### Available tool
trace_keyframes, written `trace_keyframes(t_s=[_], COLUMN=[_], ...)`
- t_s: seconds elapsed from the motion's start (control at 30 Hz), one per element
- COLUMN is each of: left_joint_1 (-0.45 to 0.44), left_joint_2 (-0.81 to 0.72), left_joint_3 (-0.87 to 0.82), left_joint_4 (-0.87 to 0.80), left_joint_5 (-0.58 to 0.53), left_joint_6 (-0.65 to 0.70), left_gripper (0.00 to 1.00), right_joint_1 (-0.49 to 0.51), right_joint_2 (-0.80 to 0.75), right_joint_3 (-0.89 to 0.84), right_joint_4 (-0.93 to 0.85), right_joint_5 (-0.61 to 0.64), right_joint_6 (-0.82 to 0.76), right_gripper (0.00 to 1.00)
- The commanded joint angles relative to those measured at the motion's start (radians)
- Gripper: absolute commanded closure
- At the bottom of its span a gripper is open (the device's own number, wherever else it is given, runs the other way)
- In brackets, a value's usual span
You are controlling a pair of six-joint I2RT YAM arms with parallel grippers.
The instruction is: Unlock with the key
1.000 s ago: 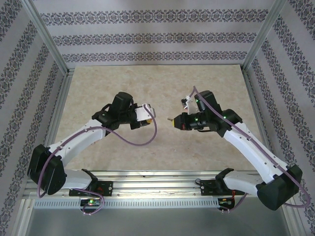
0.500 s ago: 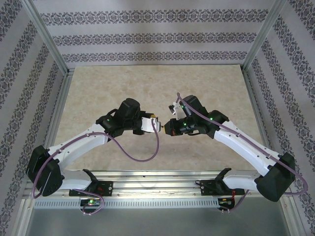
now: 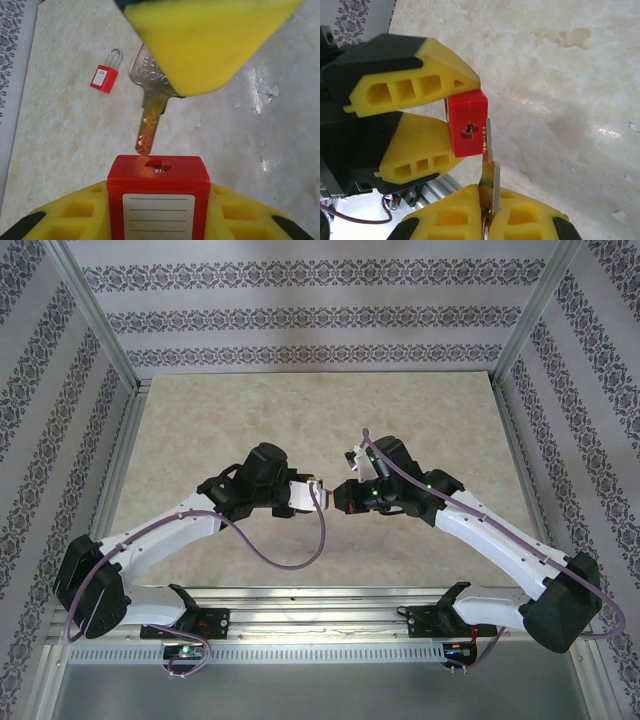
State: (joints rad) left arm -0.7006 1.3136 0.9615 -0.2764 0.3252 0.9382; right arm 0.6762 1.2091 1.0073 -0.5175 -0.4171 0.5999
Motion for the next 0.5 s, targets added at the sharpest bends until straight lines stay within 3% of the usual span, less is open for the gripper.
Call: trace_keyframes(t_s=[0.0, 0.47], left_joint_1=[-0.019, -0.017], left_joint_2=[-0.012, 0.001], left_joint_3=[-0.009, -0.01], left_joint_4=[0.053, 0.077], left_joint_5=[0.028, 0.013], left_joint_6=[-0.026, -0.068], left_gripper=[1.0, 1.0], right_joint_1=[-0.007, 0.005], right_joint_2=[0.0, -0.034], right_joint_3=[-0.016, -0.076], right_joint_4=[0.068, 0.105], right_joint_5=[-0.04, -0.1], right_joint_6=[0.019, 0.044], right_gripper=[1.0, 1.0])
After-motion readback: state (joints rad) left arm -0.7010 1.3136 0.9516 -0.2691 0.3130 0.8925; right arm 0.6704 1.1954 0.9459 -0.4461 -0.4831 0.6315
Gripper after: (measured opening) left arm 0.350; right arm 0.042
